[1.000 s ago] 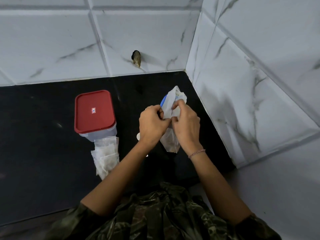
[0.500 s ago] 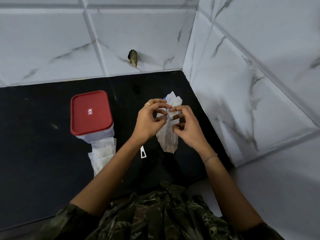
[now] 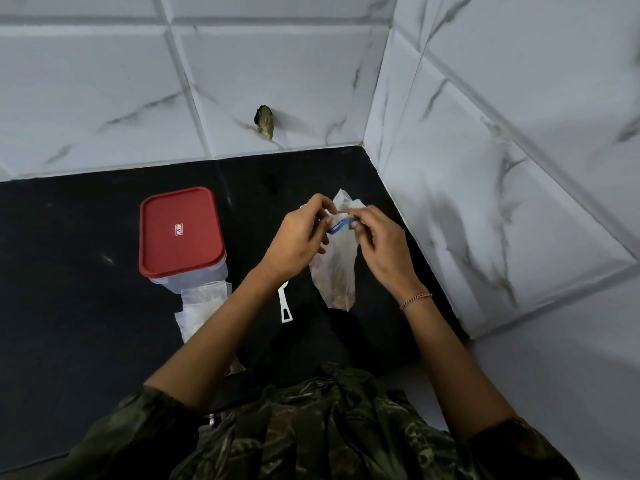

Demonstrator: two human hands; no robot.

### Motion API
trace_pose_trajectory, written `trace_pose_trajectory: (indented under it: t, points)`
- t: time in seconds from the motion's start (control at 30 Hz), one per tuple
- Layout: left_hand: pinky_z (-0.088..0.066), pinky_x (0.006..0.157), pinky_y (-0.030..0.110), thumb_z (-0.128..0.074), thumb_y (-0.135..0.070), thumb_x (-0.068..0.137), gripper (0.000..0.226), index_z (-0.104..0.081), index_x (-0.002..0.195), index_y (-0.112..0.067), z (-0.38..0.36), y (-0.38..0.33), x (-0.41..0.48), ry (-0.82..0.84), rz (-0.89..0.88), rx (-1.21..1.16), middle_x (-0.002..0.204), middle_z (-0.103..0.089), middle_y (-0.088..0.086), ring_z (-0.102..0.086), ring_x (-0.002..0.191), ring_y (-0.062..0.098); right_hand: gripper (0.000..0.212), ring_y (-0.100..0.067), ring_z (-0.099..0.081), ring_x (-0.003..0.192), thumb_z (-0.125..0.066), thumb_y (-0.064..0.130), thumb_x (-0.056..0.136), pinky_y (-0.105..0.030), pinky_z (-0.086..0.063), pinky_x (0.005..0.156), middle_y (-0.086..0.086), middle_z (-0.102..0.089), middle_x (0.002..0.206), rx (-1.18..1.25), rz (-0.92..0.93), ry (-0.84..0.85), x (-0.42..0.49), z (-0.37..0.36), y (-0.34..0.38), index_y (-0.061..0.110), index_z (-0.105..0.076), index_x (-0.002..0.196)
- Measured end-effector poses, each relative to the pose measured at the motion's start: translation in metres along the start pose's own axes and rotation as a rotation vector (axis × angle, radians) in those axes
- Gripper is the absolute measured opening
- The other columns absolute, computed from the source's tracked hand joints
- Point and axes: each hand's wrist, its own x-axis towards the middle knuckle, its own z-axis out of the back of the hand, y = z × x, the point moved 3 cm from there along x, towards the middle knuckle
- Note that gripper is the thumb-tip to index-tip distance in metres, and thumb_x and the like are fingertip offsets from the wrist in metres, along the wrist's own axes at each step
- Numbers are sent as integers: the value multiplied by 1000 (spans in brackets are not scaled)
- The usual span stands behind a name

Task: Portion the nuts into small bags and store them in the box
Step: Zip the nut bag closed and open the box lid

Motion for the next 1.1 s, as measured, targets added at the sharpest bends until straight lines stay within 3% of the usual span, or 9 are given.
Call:
trace_pose_trajectory:
  t: [0.1, 0.17, 0.27, 0.37, 0.5, 0.7, 0.87, 1.0, 1.1]
  points:
    - [-57, 62, 29, -47, -6, 96, 18, -42, 109, -19, 4, -4, 2, 1, -42, 23, 92, -54, -2, -60, 74, 13, 31, -9, -53, 80, -49, 15, 96, -16, -47, 66, -3, -56, 97, -29, 16, -35, 3, 6, 1, 23, -44, 126]
    - [-54, 64, 25, -56, -8, 89, 26, -42, 108, -18, 4, -6, 2, 37, -88, 46, 97, -52, -1, -56, 76, 11, 33, -6, -45, 83, -57, 16, 92, -11, -41, 61, -3, -54, 100, -115, 107, -2, 6, 9, 4, 25, -42, 119]
    - [-49, 63, 19, -66, -11, 85, 30, -46, 107, -14, 0, -6, 3, 25, -134, 108, 97, -50, -3, -52, 76, 5, 28, -6, -40, 87, -68, 17, 83, -5, -30, 60, -2, -61, 98, -270, 215, 27, 13, 13, 6, 18, -53, 107]
    - [-53, 66, 25, -67, -13, 87, 26, -50, 106, -10, -3, -6, 3, -96, -178, 167, 102, -51, 0, -56, 78, 11, 19, -12, -50, 83, -71, 16, 81, -7, -35, 60, -3, -63, 92, -311, 209, 3, 18, 16, 6, 12, -63, 97]
    - [-54, 76, 19, -70, -15, 85, 25, -61, 106, -5, -1, -5, 2, -258, -217, 251, 118, -49, 9, -59, 89, 11, 18, -7, -48, 82, -73, 20, 80, -6, -38, 63, -3, -53, 95, -237, 138, 11, 25, 24, 7, 8, -67, 91]
    - [-48, 81, 13, -54, -30, 89, 31, -69, 106, -10, 6, -10, 6, -352, -280, 297, 100, -67, 4, -59, 94, 7, 24, 2, -56, 80, -76, 20, 76, -3, -44, 73, 4, -58, 94, 52, 9, -26, 30, 34, 12, 10, -67, 95]
    - [-48, 82, 13, -60, -17, 92, 15, -66, 104, -23, 12, -10, 23, -109, -137, -8, 99, -63, -1, -59, 95, 4, 8, -7, -57, 89, -63, 13, 88, -11, -45, 79, 2, -57, 95, 213, -84, 112, 34, 37, 8, 10, -63, 96]
    - [-47, 80, 25, -50, -24, 98, 17, -60, 87, -33, 16, -11, 35, 34, -38, -85, 92, -59, 0, -57, 88, 8, 13, 0, -56, 91, -47, 17, 98, -12, -45, 82, 6, -61, 97, 357, -146, 211, 32, 40, 7, 21, -58, 103]
    - [-43, 75, 26, -47, -26, 98, 25, -60, 77, -24, 10, -19, 37, 98, -42, -190, 75, -56, -11, -53, 76, 5, 11, 4, -51, 80, -45, 17, 98, -9, -41, 74, 7, -55, 86, 336, -114, 219, 32, 39, 11, 16, -55, 93]
